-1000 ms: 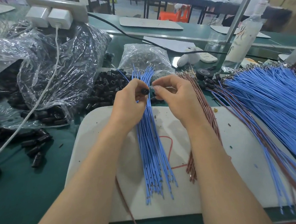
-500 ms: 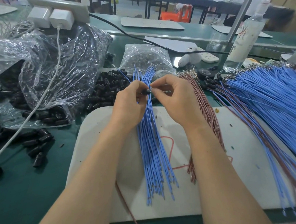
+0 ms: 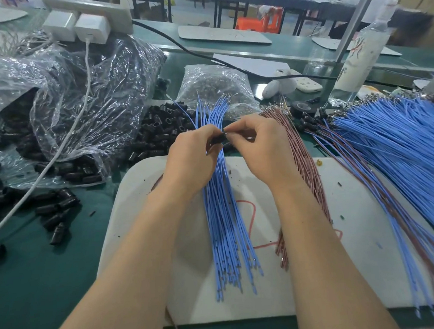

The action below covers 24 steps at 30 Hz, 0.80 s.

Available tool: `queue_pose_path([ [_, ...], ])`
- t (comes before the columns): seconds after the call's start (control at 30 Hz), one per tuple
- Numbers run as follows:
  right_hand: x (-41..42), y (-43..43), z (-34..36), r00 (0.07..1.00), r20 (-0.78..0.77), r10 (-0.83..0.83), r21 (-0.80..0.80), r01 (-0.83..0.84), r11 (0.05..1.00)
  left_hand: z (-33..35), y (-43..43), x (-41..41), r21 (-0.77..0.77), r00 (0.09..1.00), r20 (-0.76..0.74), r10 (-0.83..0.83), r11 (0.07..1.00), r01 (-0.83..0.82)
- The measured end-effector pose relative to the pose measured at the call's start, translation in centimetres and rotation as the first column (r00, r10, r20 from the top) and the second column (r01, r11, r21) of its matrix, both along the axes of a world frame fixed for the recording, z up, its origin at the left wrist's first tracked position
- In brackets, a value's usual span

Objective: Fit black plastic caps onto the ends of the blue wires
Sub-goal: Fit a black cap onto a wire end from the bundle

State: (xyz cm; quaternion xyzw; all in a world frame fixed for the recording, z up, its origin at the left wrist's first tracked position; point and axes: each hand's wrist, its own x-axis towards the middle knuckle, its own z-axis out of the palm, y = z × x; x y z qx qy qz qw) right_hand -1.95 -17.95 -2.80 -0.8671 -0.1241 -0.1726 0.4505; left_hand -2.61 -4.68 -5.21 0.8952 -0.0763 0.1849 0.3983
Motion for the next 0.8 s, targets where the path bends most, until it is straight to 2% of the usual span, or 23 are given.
queue_pose_path([
  [0.17, 0.1, -1.4, 0.4, 0.993, -0.101, 0.056, 0.156, -0.04, 0.987, 0.5, 0.1, -0.4, 0.023, 0.999, 0.045, 0.01, 1.0, -0.011],
  [0.5, 0.3, -1.4, -0.2, 0.981, -0.161, 0.104, 0.208, -0.07, 0.976, 0.4, -0.1, -0.2, 0.091, 0.999, 0.033, -0.043, 0.995, 0.039],
  [0.6, 0.5, -0.9, -0.4, 0.984, -0.158, 0.085, 0.278, -0.038, 0.96, 0.5, -0.2, -0.1, 0.019, 1.0, 0.008, -0.019, 1.0, 0.019],
  [0.8, 0.6, -0.7, -0.4, 0.975, -0.174, -0.135, 0.298, 0.183, 0.937, 0.3, -0.2, 0.2, -0.166, 0.994, -0.019, 0.112, 0.98, -0.114],
])
